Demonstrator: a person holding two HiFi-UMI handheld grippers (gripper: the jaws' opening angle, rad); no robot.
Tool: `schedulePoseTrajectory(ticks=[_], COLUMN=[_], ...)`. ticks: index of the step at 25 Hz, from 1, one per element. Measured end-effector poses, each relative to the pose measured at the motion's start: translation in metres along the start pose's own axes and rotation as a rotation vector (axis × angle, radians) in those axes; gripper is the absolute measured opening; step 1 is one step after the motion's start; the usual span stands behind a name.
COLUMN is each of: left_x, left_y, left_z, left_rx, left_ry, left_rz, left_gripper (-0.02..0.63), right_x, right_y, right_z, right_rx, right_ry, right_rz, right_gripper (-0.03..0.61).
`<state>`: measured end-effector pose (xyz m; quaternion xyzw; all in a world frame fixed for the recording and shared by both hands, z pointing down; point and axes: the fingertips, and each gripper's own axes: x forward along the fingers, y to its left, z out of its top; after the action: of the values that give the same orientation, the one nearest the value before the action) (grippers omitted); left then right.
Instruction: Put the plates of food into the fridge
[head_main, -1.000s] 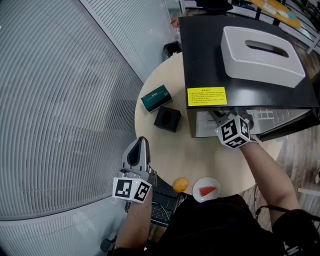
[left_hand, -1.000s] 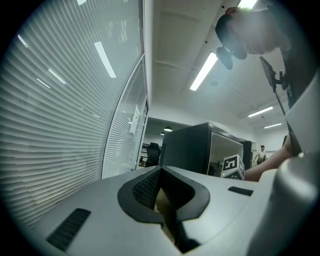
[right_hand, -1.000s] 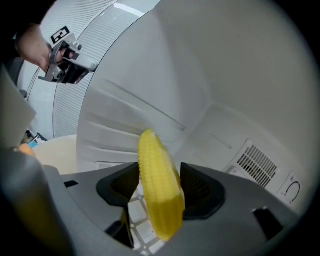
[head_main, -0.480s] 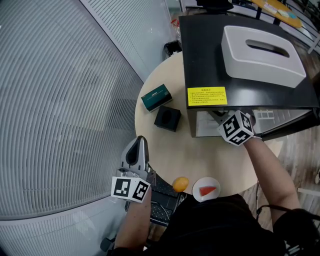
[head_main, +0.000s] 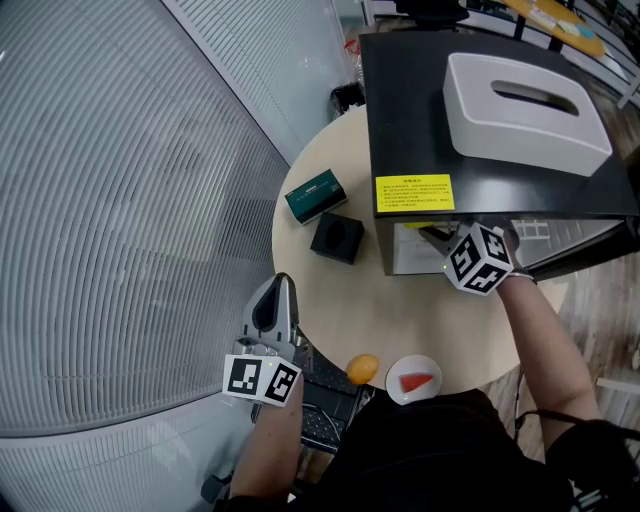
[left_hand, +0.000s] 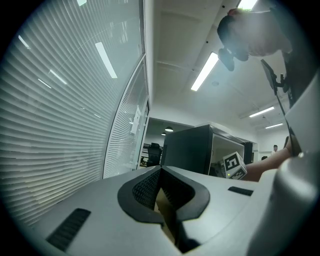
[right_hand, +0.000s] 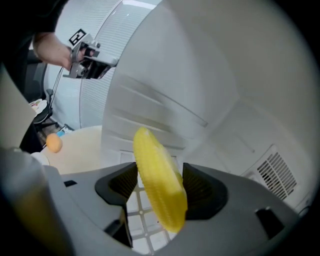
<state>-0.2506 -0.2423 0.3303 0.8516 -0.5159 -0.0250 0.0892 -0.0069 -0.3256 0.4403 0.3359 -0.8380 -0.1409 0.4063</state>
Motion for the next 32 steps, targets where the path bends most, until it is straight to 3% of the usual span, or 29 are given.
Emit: schedulePoseTrajectory(ticks=[10,15,32], left_x=[-0.005,-0.008,-0.019], left_y=[-0.001,-0.002,-0.016], left_z=[-0.002,0.001,0.008], left_rx=[-0.01,-0.013,-0.003], left_ry=[-0.007,-0.011,-0.03], left_rz=[0.009,0.01,0.002], left_gripper=[0.006,0.006,0.006], right_x=[-0.003,-0.005,-0.014], right_y=[0.017,0.029,0.035], right_z=[-0.013,-0.012,-0.018], right_rx=[-0.155,-0.077,-0.085], right_ry=[0.11,0.13,0.111], right_rz=[0.03,0.113,0.048], right_gripper=[0.275,0.276,0.276])
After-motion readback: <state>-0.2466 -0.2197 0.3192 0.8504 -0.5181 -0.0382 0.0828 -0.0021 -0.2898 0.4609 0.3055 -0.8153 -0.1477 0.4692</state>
